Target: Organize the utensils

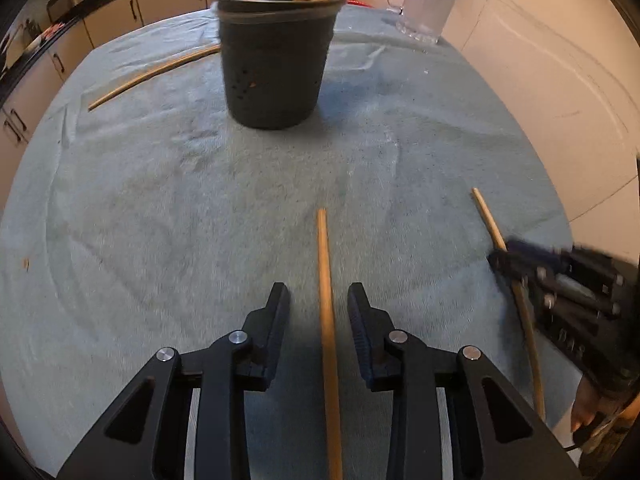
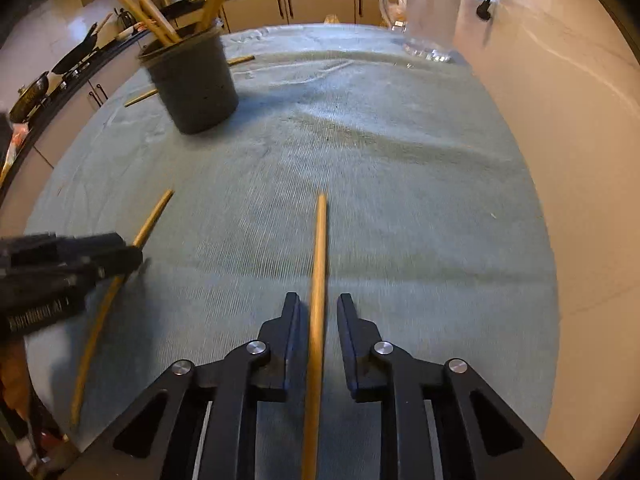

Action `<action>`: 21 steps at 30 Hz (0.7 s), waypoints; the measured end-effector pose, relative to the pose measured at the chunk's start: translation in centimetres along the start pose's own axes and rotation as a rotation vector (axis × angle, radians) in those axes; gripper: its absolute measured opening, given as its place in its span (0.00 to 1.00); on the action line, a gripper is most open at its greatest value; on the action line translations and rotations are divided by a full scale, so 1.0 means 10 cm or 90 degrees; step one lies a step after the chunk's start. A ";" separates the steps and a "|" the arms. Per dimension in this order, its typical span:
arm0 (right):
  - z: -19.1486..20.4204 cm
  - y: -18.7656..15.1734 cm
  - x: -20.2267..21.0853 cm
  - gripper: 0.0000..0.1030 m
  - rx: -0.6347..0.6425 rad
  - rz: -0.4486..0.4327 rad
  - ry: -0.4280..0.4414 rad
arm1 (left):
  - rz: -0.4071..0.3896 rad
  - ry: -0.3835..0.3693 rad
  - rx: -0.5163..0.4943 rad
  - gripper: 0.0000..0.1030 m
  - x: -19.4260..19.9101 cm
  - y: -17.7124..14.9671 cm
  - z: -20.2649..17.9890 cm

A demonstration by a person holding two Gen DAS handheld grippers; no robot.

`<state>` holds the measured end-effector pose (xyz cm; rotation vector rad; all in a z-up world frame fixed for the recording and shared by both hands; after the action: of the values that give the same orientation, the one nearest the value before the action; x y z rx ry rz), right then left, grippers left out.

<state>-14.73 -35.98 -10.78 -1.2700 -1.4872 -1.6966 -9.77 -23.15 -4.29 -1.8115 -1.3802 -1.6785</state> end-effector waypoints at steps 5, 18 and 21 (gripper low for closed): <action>-0.01 0.28 -0.14 0.18 0.005 0.020 0.001 | -0.003 -0.003 0.002 0.29 -0.03 0.10 0.00; 0.06 0.37 -0.13 0.06 -0.021 0.008 0.029 | -0.041 -0.015 0.018 0.05 -0.04 0.20 -0.03; 0.02 0.42 0.01 0.06 -0.054 -0.033 0.057 | -0.080 -0.022 0.017 0.05 0.19 0.22 -0.04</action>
<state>-11.13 -36.81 -8.82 -1.1922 -1.4211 -1.8438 -8.56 -23.73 -1.69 -1.7797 -1.5536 -1.6881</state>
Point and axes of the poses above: each gripper's, at about its wrist camera, not at the fingertips, and x roughly against the way its jaws point, z to its left, y to its top, the point moved 7 cm from there along -x, roughly the way its jaws point, and after that the axes turned 10 degrees about -y, right-handed, at the moved point
